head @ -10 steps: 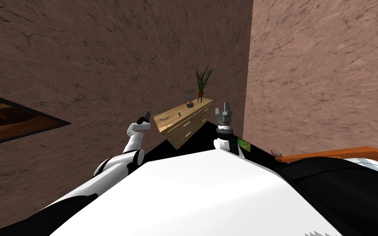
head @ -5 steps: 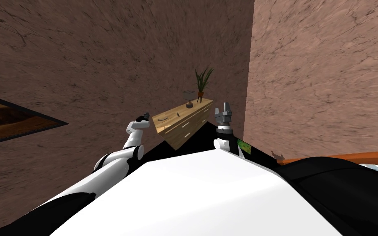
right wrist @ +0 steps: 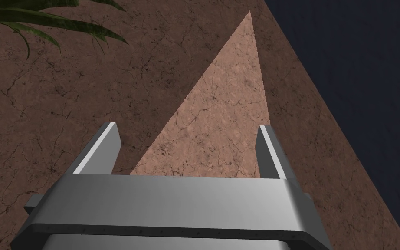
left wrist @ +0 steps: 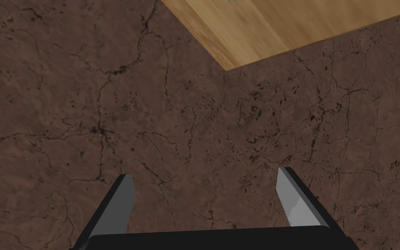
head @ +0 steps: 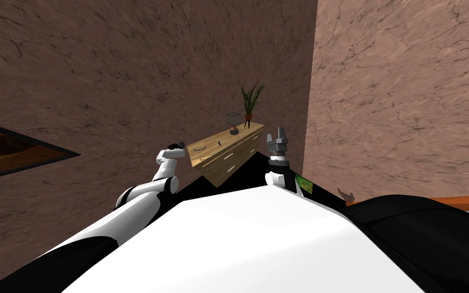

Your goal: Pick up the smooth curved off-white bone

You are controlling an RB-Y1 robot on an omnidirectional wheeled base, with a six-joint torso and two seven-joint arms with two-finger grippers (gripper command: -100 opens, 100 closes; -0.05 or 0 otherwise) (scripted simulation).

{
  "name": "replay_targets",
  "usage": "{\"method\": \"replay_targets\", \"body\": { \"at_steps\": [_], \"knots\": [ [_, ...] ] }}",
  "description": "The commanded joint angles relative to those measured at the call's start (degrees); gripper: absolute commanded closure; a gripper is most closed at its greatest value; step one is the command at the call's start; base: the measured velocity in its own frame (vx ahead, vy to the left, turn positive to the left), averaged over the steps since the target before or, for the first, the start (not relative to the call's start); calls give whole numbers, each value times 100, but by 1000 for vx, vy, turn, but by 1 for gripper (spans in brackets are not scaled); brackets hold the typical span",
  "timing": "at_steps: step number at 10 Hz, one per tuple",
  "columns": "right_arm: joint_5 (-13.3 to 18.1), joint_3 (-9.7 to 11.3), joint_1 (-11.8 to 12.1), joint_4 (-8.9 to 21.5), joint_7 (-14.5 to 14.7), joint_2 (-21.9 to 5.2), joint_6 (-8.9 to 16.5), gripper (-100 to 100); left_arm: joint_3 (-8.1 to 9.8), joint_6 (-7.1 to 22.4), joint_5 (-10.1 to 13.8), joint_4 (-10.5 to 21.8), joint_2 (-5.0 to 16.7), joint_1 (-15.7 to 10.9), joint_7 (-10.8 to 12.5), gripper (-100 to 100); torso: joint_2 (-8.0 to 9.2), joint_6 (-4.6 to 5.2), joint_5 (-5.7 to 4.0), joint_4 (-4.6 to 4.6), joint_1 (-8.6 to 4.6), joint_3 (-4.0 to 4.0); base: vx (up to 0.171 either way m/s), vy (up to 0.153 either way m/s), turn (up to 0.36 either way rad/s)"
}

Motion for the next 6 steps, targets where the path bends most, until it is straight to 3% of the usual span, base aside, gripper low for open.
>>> {"method": "replay_targets", "body": {
  "at_steps": [1, 2, 3, 6],
  "knots": [
    [0, 0, 0, 0, 0, 0, 0, 0, 59, 265, -12, 286, 28, -223, 21, -100, 0, 0, 0, 0, 0, 0, 53, -89, 36],
    [0, 0, 0, 0, 0, 0, 0, 0, 59, 265, -12, 401, 28, -223, 21, -100, -5, 0, -2, 0, -8, -2, 53, -82, 18],
    [0, 0, 0, 0, 0, 0, 0, 0, 108, 475, -15, 668, 52, -410, 41, -100, -5, 0, -1, -2, -6, -3, 51, -99, 25],
    [0, 0, 0, 0, 0, 0, 0, 0, 154, 709, -19, 978, 74, -587, 63, -100, -8, 0, -1, -1, -1, -4, 51, -65, 19]
  ]
}}
